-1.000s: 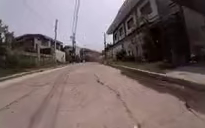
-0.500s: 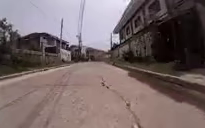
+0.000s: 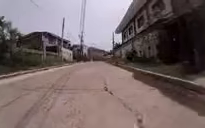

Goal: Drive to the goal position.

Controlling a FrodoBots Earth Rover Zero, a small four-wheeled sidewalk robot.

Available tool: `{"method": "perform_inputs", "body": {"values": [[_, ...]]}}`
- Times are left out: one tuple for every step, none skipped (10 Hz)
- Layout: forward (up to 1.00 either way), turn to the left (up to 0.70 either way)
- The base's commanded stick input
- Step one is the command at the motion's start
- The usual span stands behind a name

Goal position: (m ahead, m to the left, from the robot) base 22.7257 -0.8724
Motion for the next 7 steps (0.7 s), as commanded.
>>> {"method": "perform_inputs", "body": {"values": [[0.7, 0.0], [0.7, 0.0], [0.7, 0.0], [0.7, 0.0], [0.7, 0.0], [0.7, 0.0], [0.7, 0.0]]}}
